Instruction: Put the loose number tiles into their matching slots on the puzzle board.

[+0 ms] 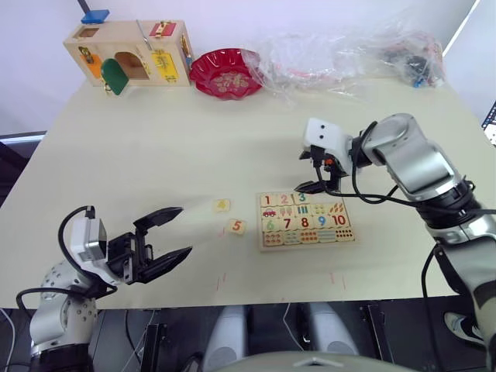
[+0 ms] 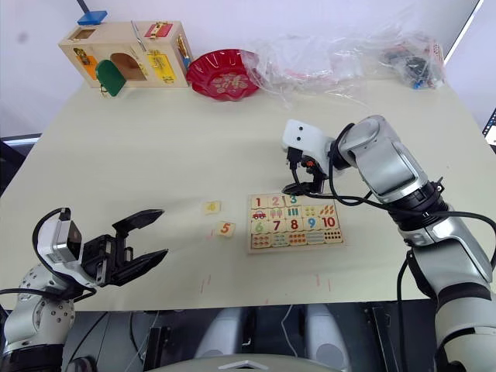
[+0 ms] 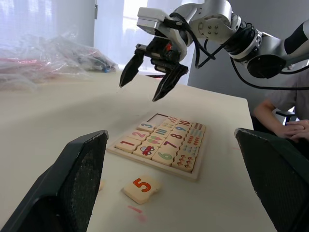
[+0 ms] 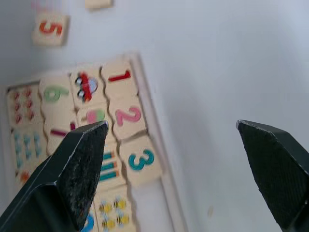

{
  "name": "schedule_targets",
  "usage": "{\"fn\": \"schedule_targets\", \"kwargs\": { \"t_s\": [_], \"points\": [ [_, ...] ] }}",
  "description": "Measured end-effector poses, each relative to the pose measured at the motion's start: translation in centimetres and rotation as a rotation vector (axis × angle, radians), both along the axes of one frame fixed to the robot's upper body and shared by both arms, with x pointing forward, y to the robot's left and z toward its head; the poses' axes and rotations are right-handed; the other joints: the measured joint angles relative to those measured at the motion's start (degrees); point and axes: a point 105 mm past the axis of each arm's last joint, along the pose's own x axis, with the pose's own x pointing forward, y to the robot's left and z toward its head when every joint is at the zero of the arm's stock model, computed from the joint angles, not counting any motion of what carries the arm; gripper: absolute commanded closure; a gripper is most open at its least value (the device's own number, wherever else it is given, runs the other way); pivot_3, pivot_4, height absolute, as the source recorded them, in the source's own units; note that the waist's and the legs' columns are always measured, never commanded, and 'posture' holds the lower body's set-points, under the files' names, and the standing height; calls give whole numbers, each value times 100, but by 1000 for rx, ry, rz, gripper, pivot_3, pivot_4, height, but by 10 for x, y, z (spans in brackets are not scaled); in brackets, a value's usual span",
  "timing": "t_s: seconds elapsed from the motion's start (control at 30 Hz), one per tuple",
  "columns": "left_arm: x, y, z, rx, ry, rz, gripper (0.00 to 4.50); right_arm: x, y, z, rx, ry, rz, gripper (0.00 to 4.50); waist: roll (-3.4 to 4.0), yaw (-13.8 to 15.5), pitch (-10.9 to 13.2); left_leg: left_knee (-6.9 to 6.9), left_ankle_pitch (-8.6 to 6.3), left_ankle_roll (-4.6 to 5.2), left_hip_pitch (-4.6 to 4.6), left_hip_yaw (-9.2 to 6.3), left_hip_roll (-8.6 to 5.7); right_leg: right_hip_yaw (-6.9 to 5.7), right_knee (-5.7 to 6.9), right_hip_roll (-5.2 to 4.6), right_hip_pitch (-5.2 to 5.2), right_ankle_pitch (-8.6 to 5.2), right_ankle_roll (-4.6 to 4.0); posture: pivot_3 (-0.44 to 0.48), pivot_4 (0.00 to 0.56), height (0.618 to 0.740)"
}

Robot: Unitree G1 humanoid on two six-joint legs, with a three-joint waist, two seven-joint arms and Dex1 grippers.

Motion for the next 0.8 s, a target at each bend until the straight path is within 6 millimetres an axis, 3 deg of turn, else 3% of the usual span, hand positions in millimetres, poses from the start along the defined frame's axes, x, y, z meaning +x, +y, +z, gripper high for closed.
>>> {"fn": "schedule_targets", "kwargs": {
  "t_s": [0.03, 0.07, 0.1, 0.37, 0.47, 0.6, 0.8],
  "points": [
    [0, 0, 0, 0, -1, 0, 0, 1, -1, -4, 10, 10, -13, 552, 0, 0, 0, 0, 0, 0, 0, 1, 0, 1, 0, 0, 0, 0, 0, 0, 150, 740],
    [0, 0, 0, 0, -2, -1, 0, 1, -2, -7, 18, 19, -25, 1157, 0, 0, 0, 0, 0, 0, 0, 1, 0, 1, 0, 0, 0, 0, 0, 0, 150, 740],
    [1, -1, 1, 0, -4, -2, 0, 2, -4, -10, 20, 25, -38, 1292, 0, 1, 0, 0, 0, 0, 0, 1, 0, 1, 0, 0, 0, 0, 0, 0, 150, 740],
    [6, -4, 6, -2, -28, -21, 0, 4, -11, -27, 42, 61, -62, 4426, 0, -2, 0, 1, 0, 0, 0, 2, 0, 1, 0, 3, 0, 0, 1, 0, 150, 740],
    [6, -5, 6, -2, -28, -24, 0, 7, -14, -33, 48, 60, -59, 4426, 0, -1, 0, 0, 0, 0, 0, 2, 0, 1, 0, 4, 0, 0, 1, 0, 150, 740],
    [6, -7, 6, -3, -26, -33, 0, 4, -6, -31, 240, 65, 20, 4426, 0, 0, 0, 0, 0, 0, 0, 4, 0, 2, 0, 4, 1, 1, 1, 0, 150, 740],
    [7, -8, 5, -3, -24, -40, 0, 3, -10, -35, 257, 72, 62, 4426, 0, 0, 0, 3, 0, 0, 1, 3, 0, 2, 3, 5, 2, 1, 1, 0, 150, 740]
  ]
}}
